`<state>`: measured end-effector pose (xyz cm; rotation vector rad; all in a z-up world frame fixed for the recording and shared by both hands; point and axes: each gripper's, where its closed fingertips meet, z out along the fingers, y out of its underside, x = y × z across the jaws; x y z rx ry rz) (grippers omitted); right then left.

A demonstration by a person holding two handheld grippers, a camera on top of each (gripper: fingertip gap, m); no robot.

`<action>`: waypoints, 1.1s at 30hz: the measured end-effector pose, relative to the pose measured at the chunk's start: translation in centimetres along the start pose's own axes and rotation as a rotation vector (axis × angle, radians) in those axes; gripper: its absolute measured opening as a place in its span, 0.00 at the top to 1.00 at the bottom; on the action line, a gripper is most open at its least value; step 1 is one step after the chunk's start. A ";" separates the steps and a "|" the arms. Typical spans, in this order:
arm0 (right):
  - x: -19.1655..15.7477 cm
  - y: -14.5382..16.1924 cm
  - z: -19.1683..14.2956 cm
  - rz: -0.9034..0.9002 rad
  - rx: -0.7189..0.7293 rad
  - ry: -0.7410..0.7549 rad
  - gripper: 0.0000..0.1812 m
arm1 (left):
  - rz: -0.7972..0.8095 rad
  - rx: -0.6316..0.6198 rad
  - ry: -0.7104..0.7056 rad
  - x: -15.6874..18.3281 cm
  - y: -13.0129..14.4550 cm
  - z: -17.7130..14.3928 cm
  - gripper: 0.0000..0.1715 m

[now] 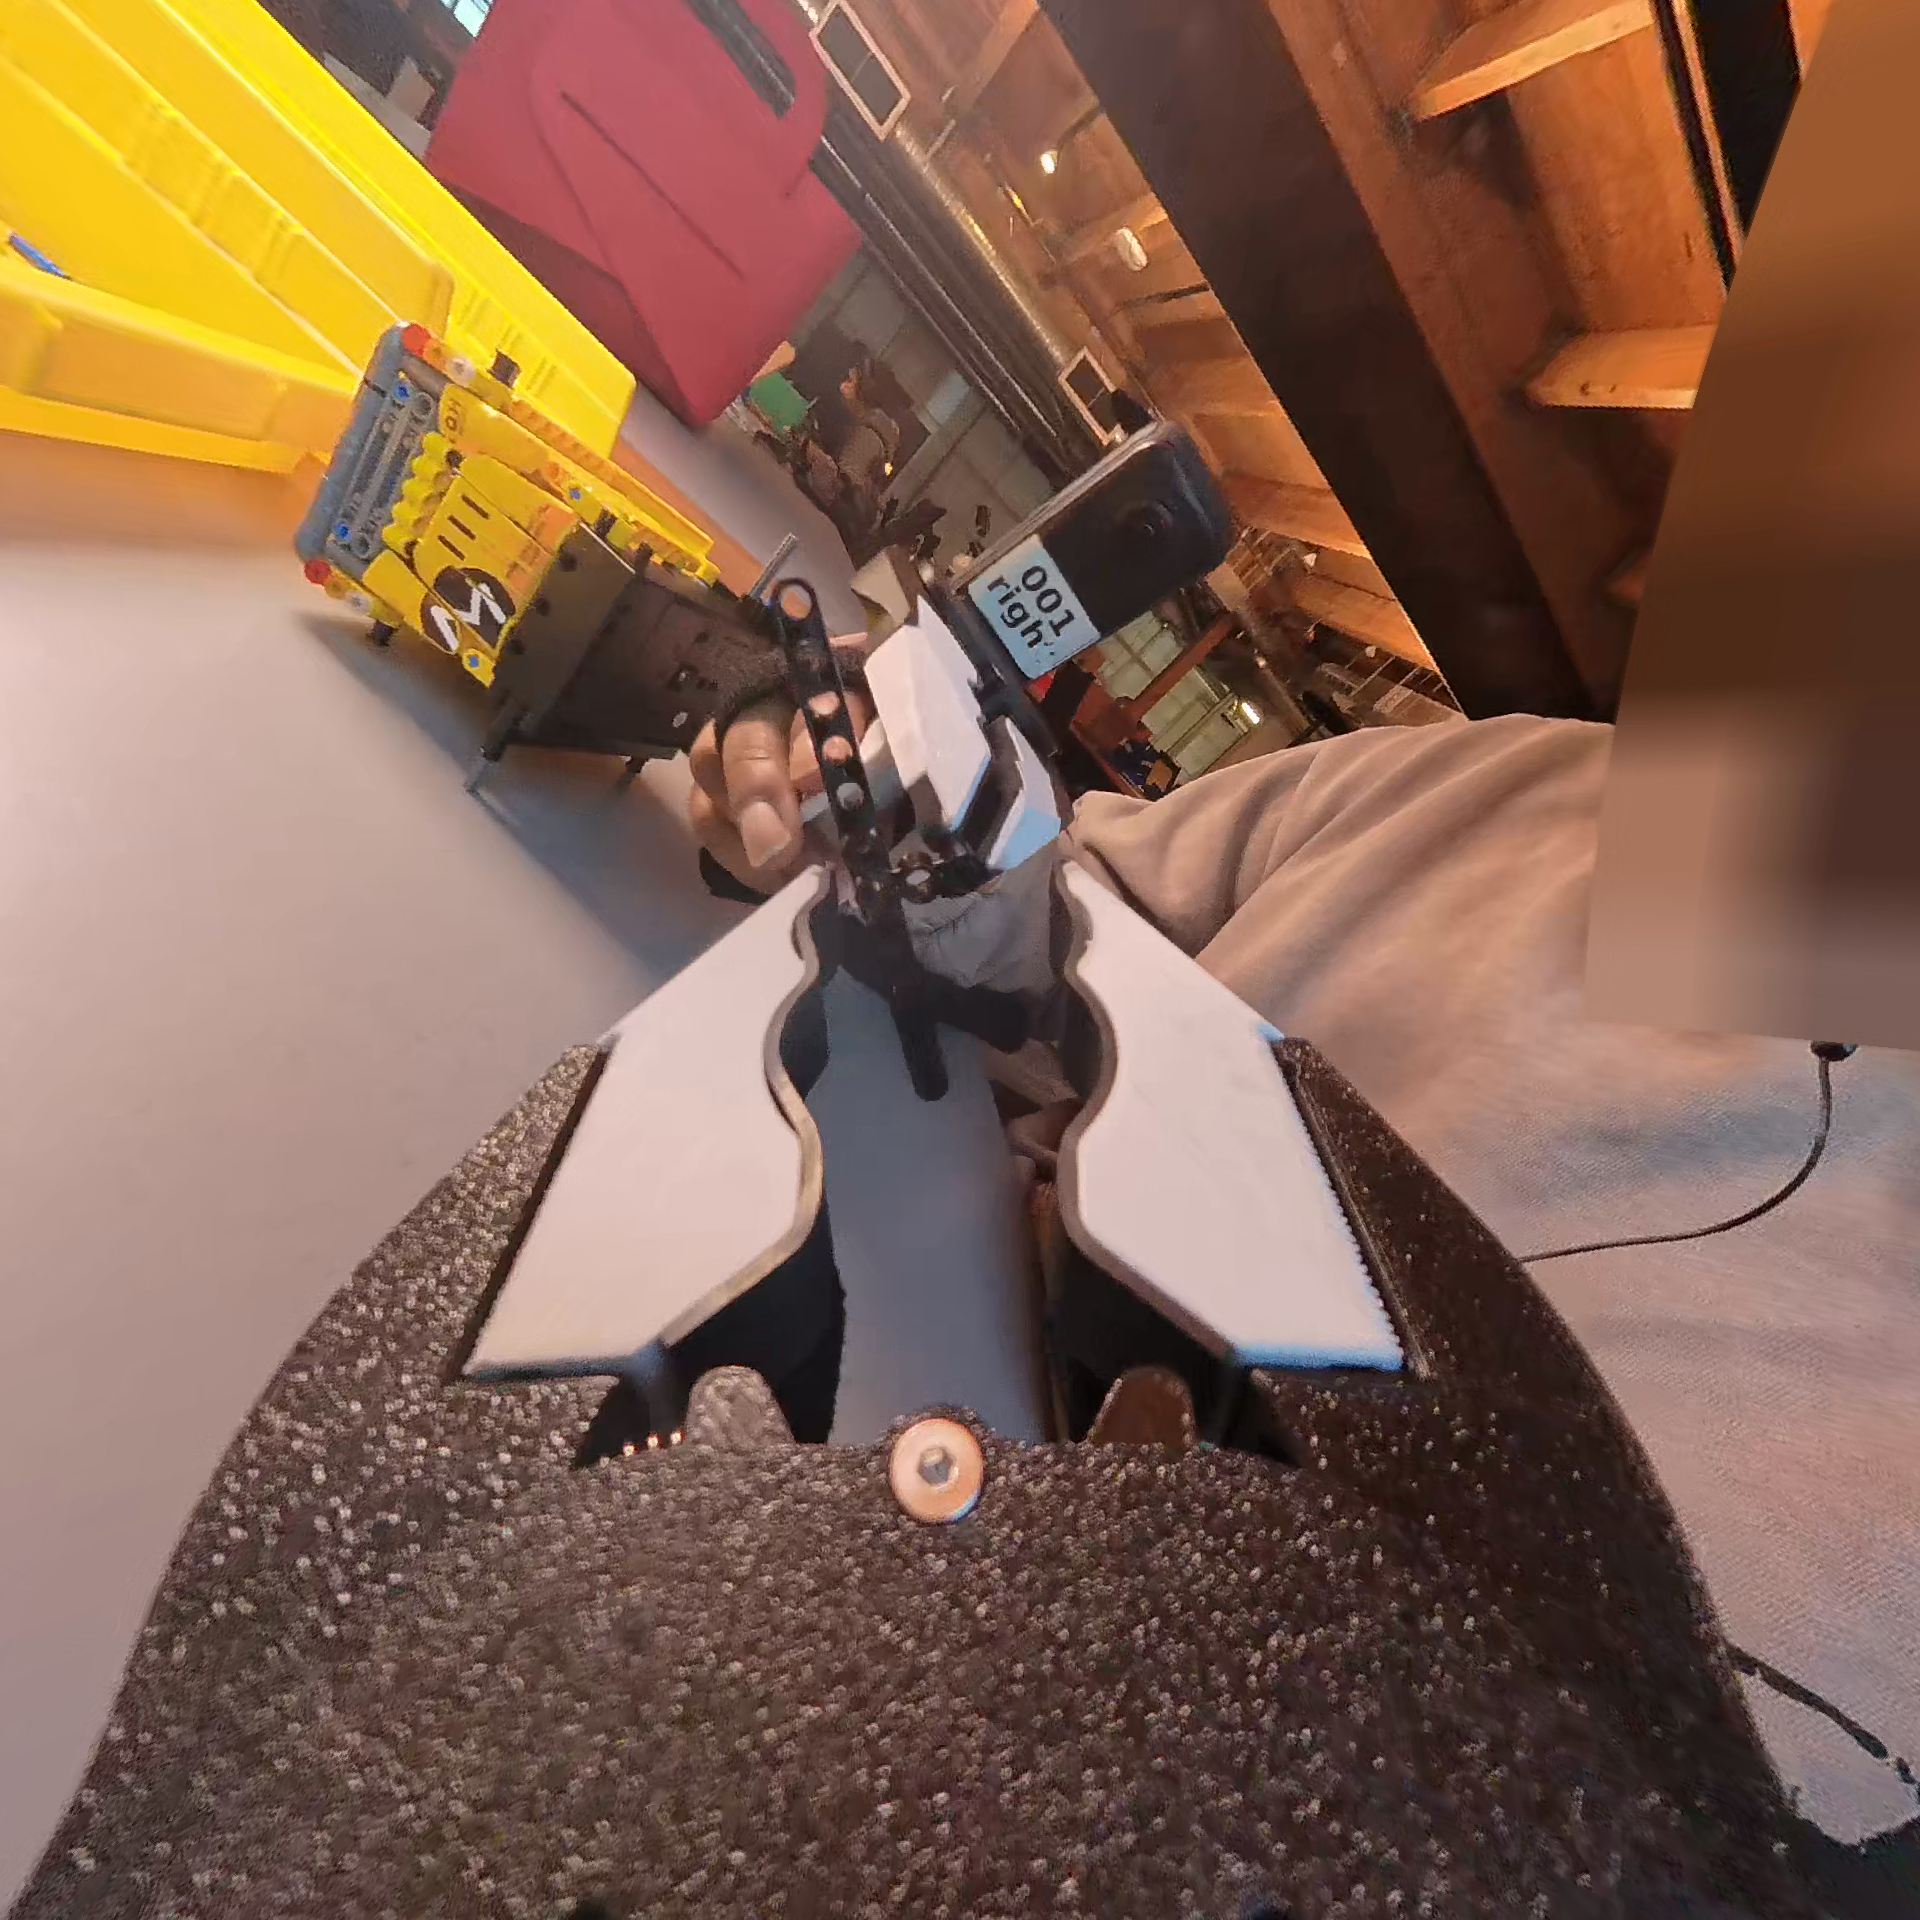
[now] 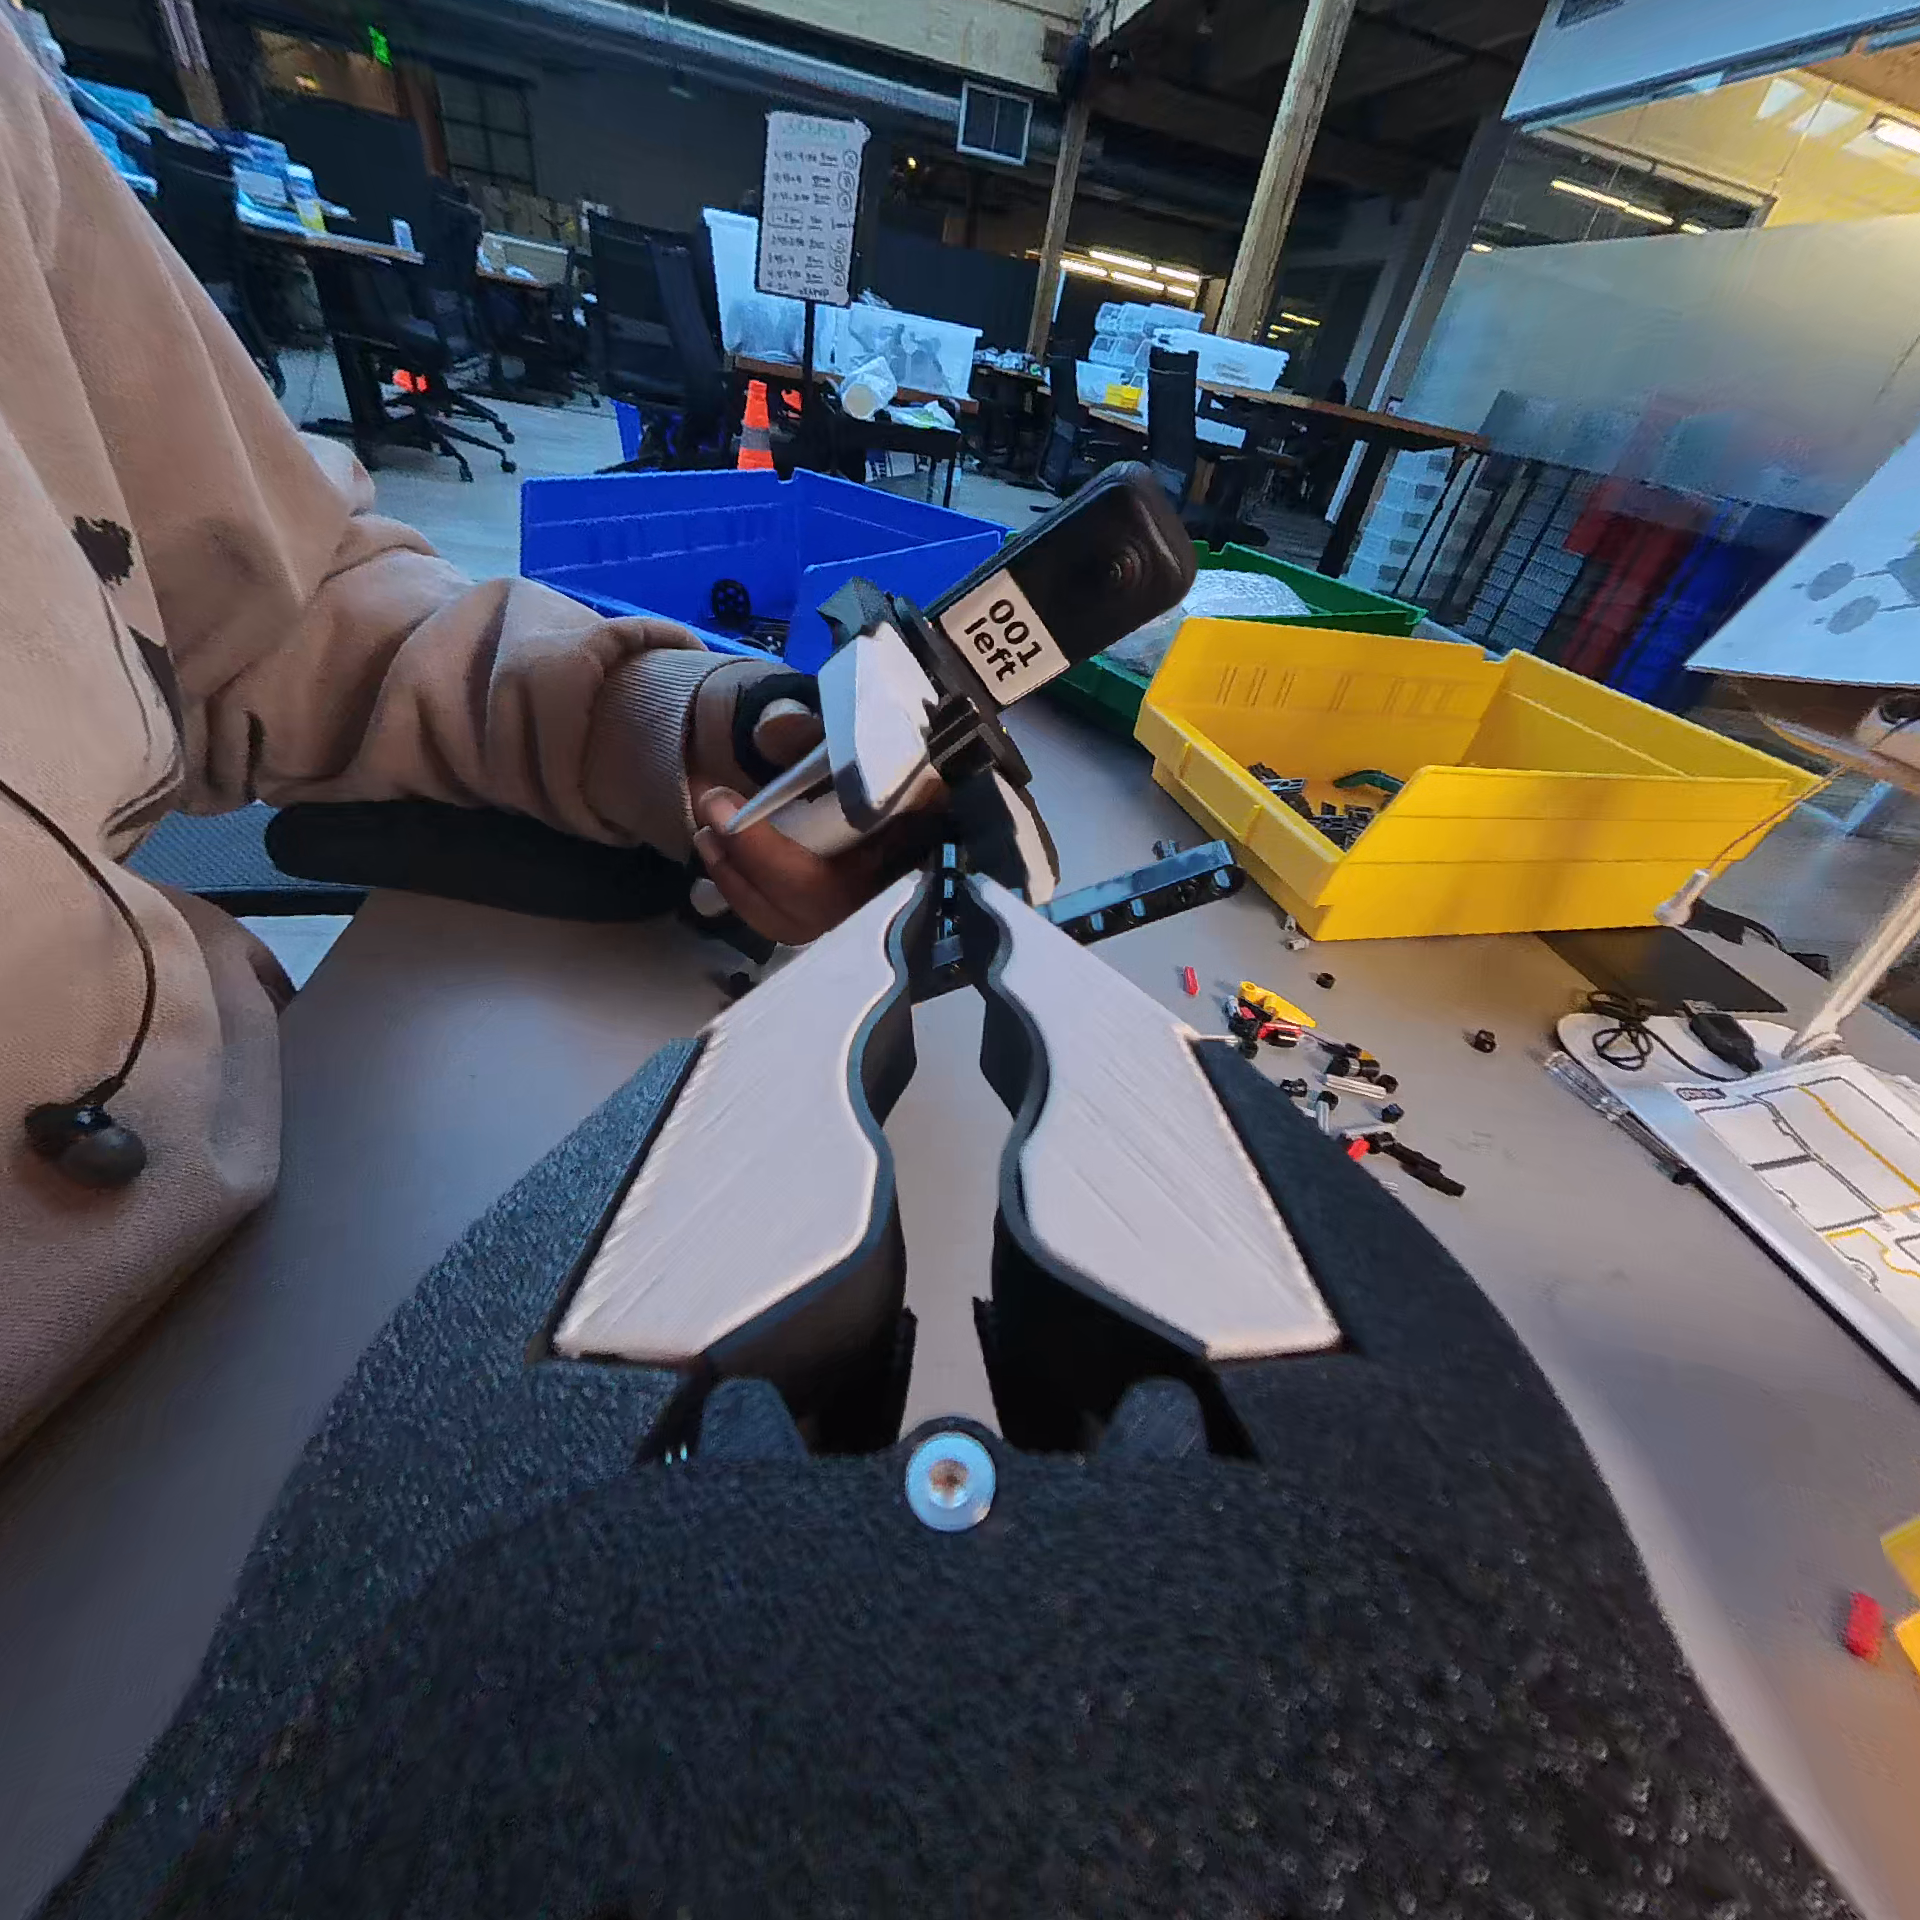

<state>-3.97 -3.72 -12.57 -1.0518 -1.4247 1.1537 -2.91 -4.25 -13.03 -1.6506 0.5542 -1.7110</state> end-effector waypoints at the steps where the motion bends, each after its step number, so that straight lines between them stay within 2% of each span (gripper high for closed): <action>1: -0.2 0.1 0.1 -0.009 -0.005 -0.002 0.99 | -0.002 -0.017 -0.010 -0.2 0.3 0.1 0.78; 3: -0.5 0.2 0.4 -0.014 -0.010 -0.010 0.99 | 0.002 -0.028 -0.008 -0.1 0.5 0.3 0.83; 7: -0.3 -0.2 0.2 -0.049 -0.009 0.009 0.99 | 0.002 -0.016 -0.011 -0.1 0.2 0.0 0.86; 8: 0.0 -0.6 0.0 -0.057 0.004 0.023 0.99 | -0.001 0.000 -0.012 -0.1 -0.1 -0.3 0.92; 12: -0.6 -0.8 -0.2 -0.112 -0.023 -0.002 0.99 | 0.059 -0.012 -0.037 0.2 -0.1 -0.3 0.92; 25: 0.7 -2.4 -0.2 0.001 0.104 0.041 1.00 | 0.123 0.122 -0.046 0.8 -2.8 -0.6 0.93; 26: 0.9 -2.5 -0.3 0.008 0.115 0.047 1.00 | 0.111 0.201 -0.017 1.3 -4.0 -1.5 0.95; 27: 1.6 -2.2 -1.0 0.030 0.116 0.071 1.00 | 0.073 0.339 0.014 1.8 -6.5 -3.9 0.97; 28: 2.5 -1.7 -1.9 0.066 0.123 0.101 1.00 | 0.112 0.403 -0.023 1.8 -7.9 -6.1 0.97; 30: 2.6 -1.1 -2.1 0.065 0.096 0.117 0.99 | 0.247 0.324 -0.155 1.8 -7.3 -6.7 0.96; 33: 2.9 -0.4 0.8 0.029 0.017 0.167 0.99 | 0.260 0.386 -0.248 0.8 -8.5 -7.9 0.96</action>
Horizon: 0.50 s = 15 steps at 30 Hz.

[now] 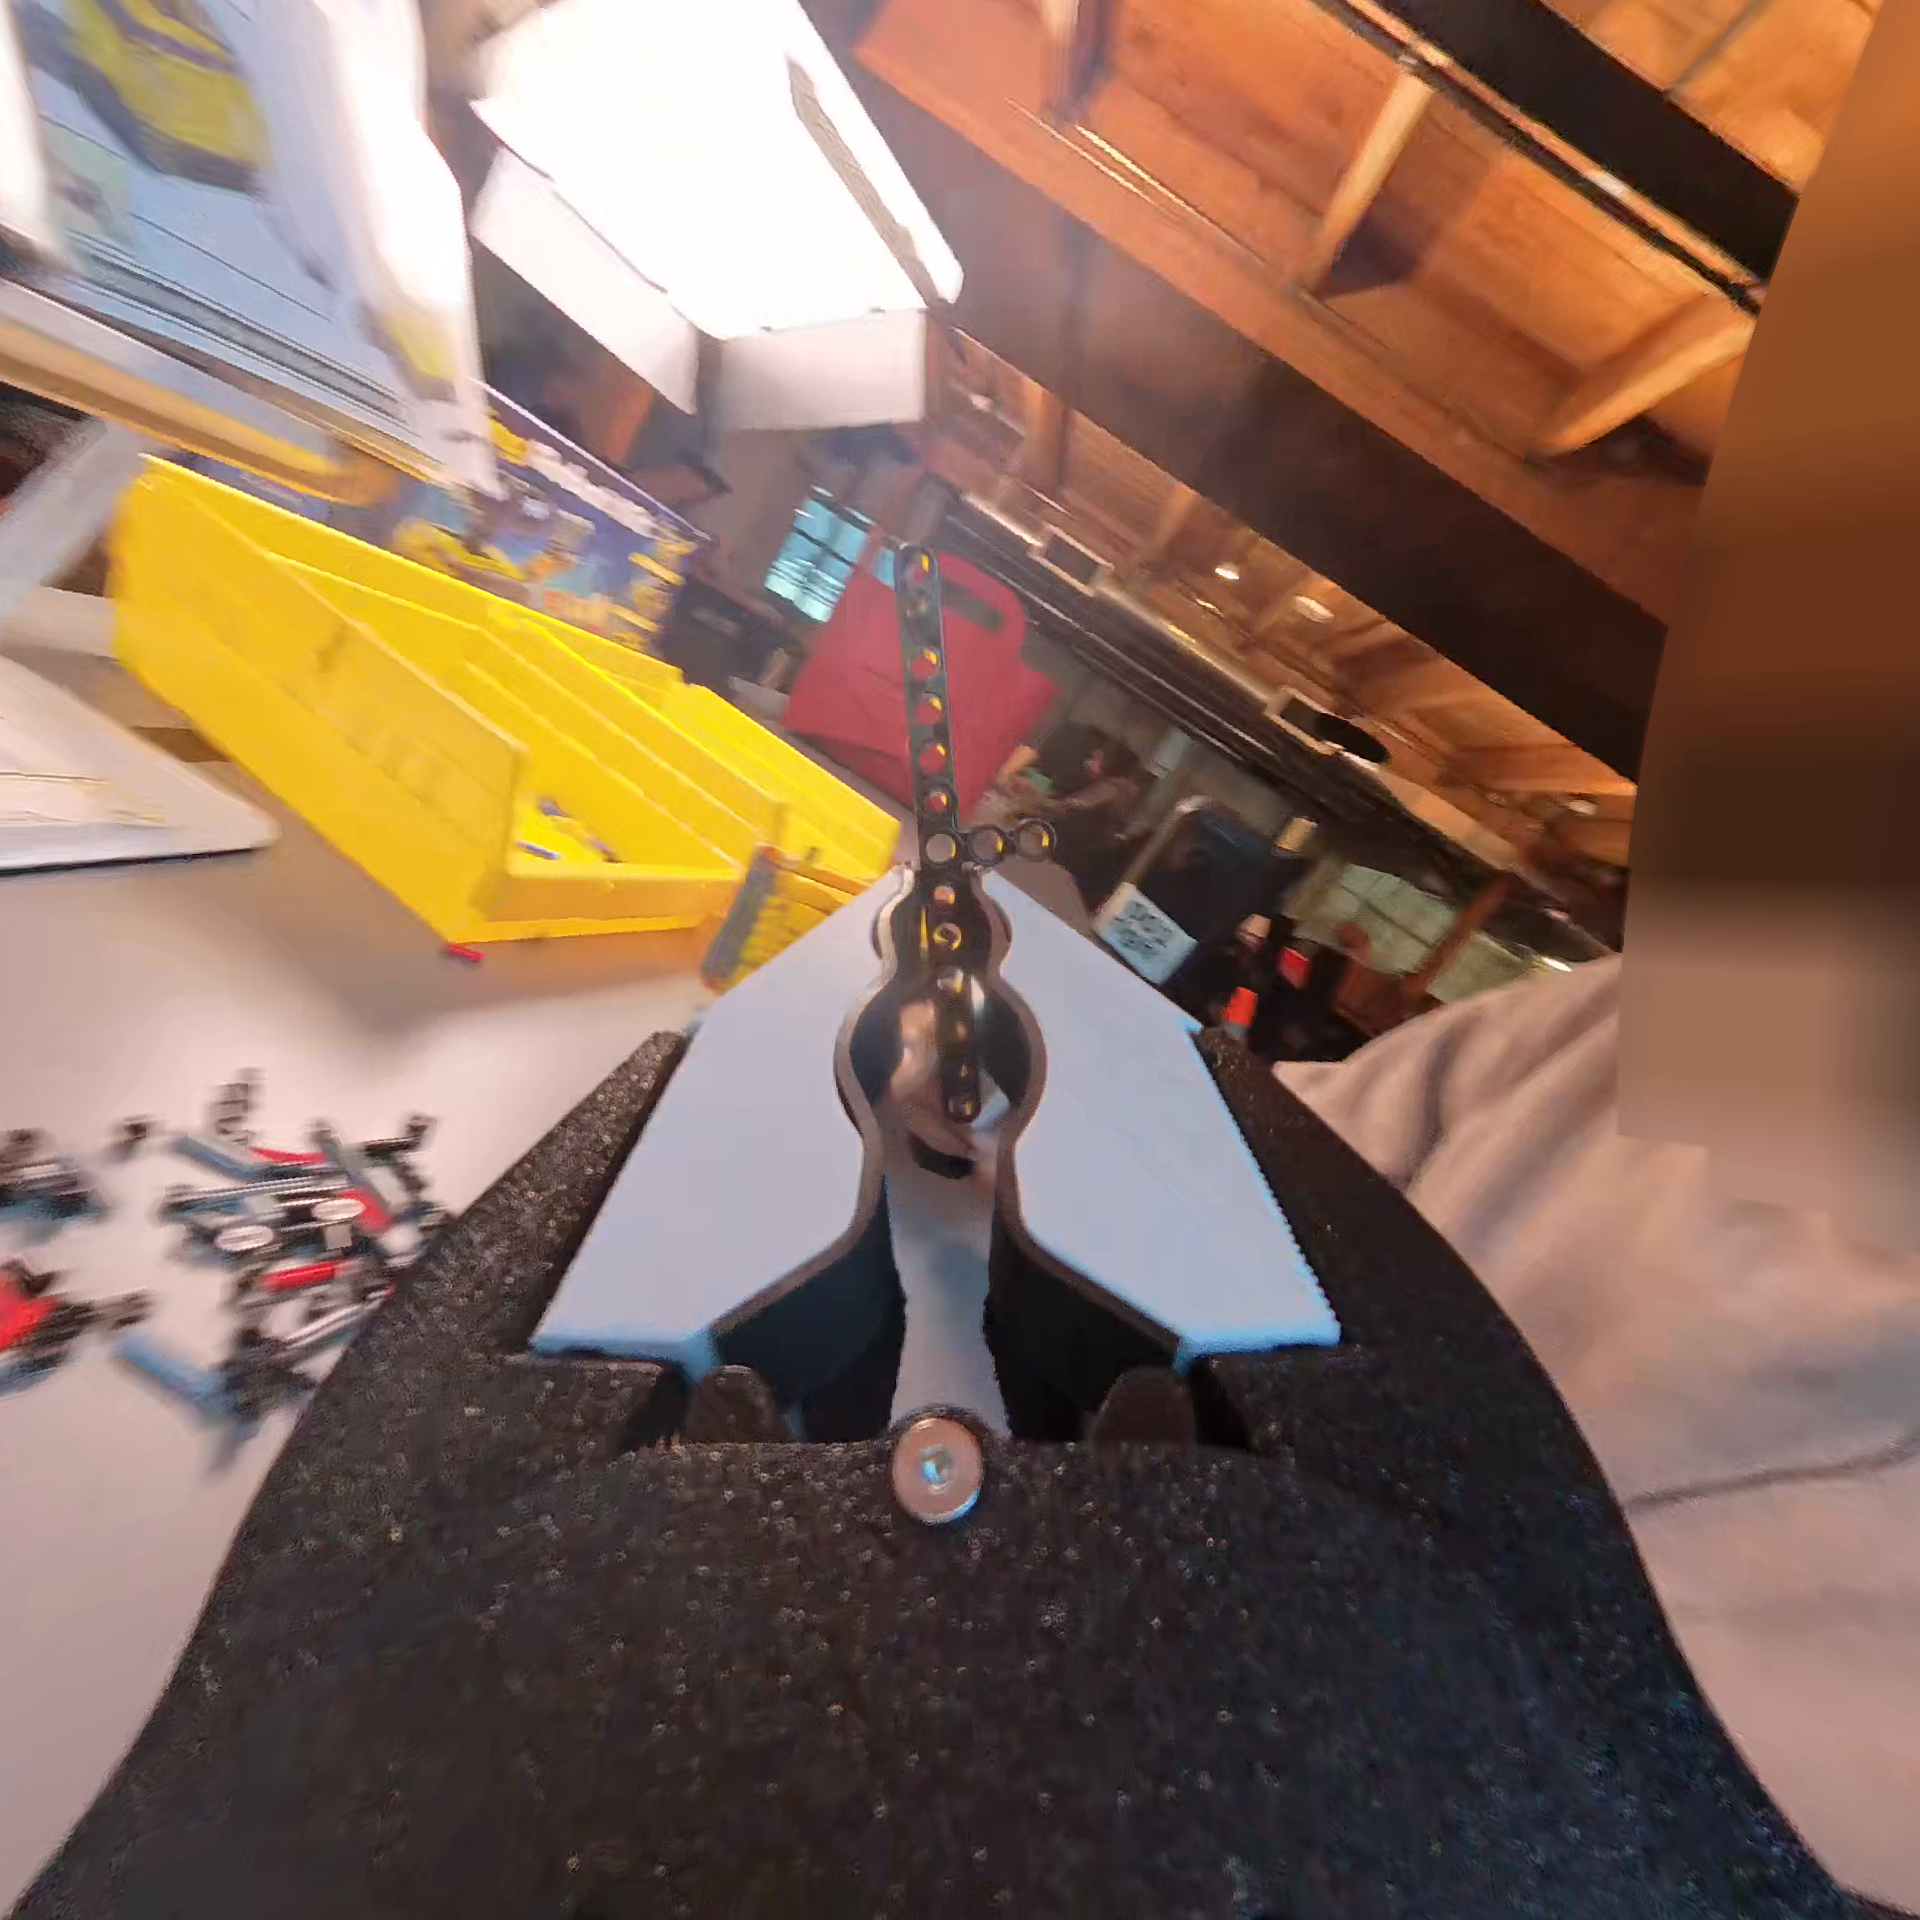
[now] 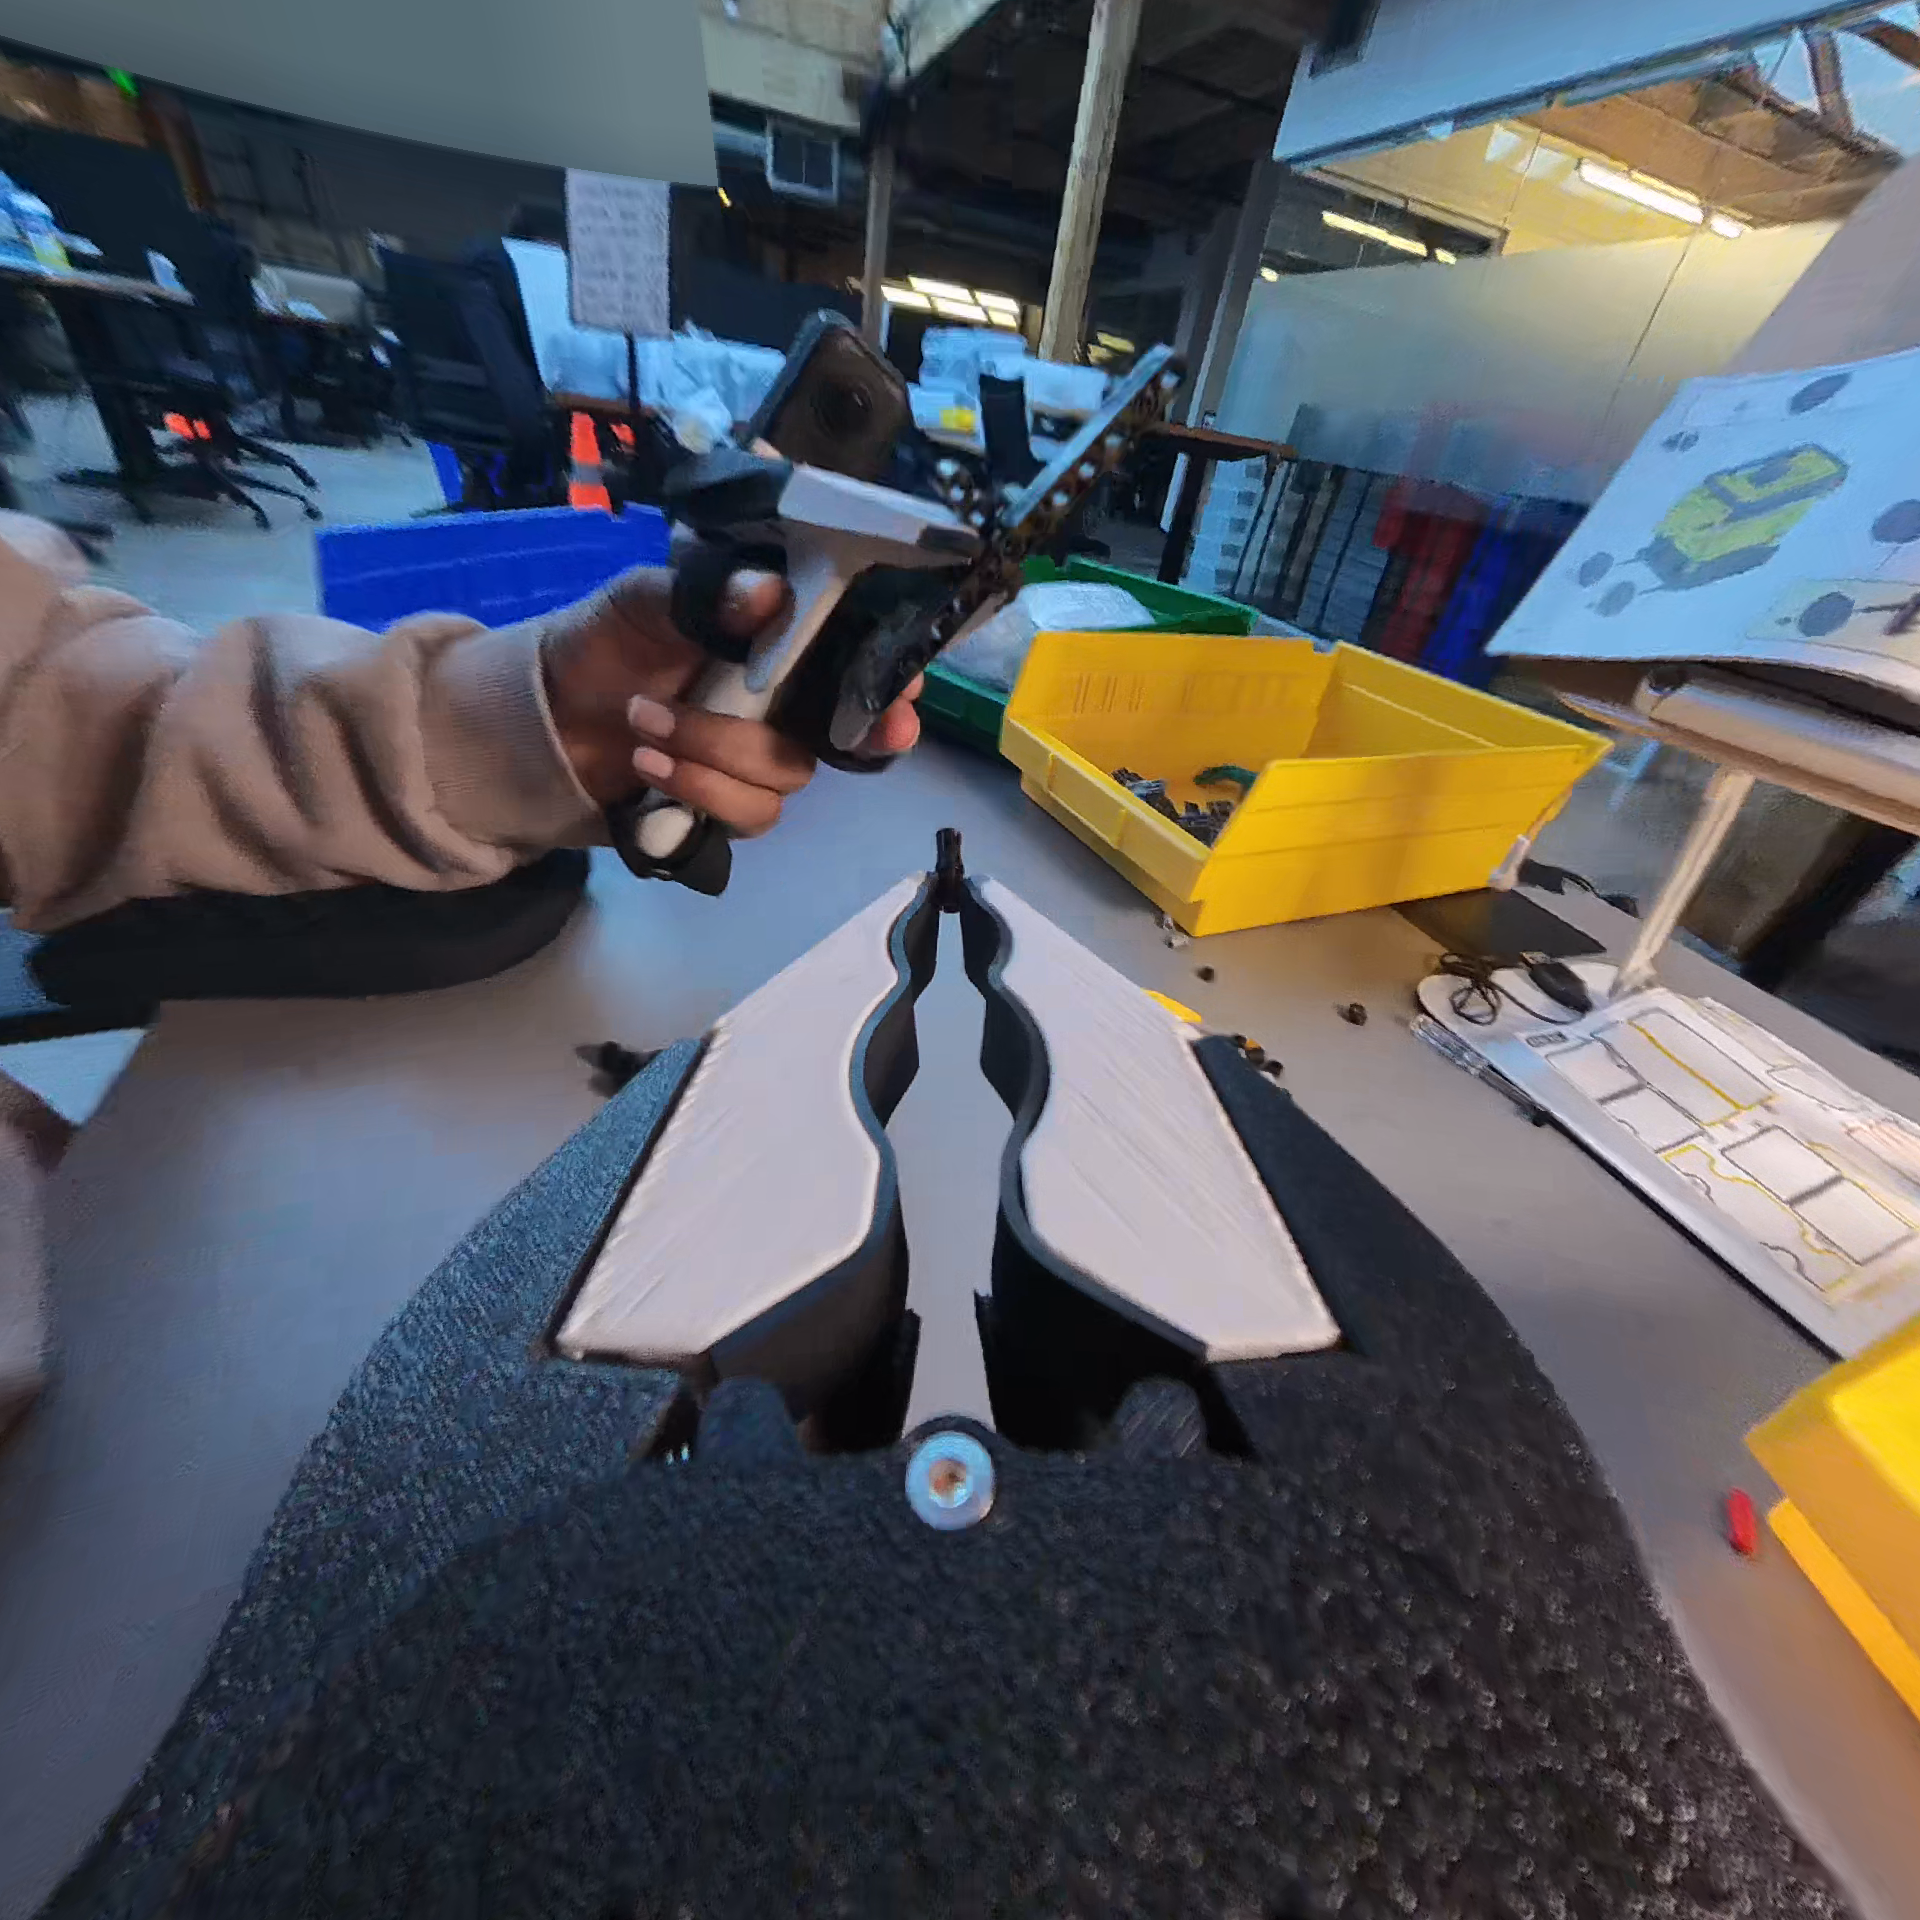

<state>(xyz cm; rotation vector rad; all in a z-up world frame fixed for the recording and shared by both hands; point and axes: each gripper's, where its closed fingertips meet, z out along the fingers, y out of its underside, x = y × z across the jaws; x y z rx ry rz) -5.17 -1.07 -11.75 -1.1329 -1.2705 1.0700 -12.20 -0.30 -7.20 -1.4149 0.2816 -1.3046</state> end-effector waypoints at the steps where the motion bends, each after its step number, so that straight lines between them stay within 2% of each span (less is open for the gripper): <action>1: 0.8 1.0 1.1 -0.014 -0.060 0.032 0.99 | 0.029 0.008 -0.074 -1.3 -0.6 -0.6 0.96; 5: 4.4 6.2 4.9 -0.021 -0.328 0.125 0.99 | 0.161 -0.096 -0.348 -6.5 0.6 -2.8 0.96; 11: 8.5 13.1 8.6 -0.053 -0.629 0.168 0.98 | 0.004 -0.031 -0.273 -6.7 1.6 -2.2 0.96; 13: 8.6 13.8 8.7 -0.047 -0.660 0.160 0.97 | -0.027 -0.026 -0.266 -7.0 1.8 -2.2 0.96; 15: 8.7 13.2 8.6 -0.057 -0.629 0.174 0.96 | -0.060 -0.006 -0.246 -7.0 1.6 -2.3 0.96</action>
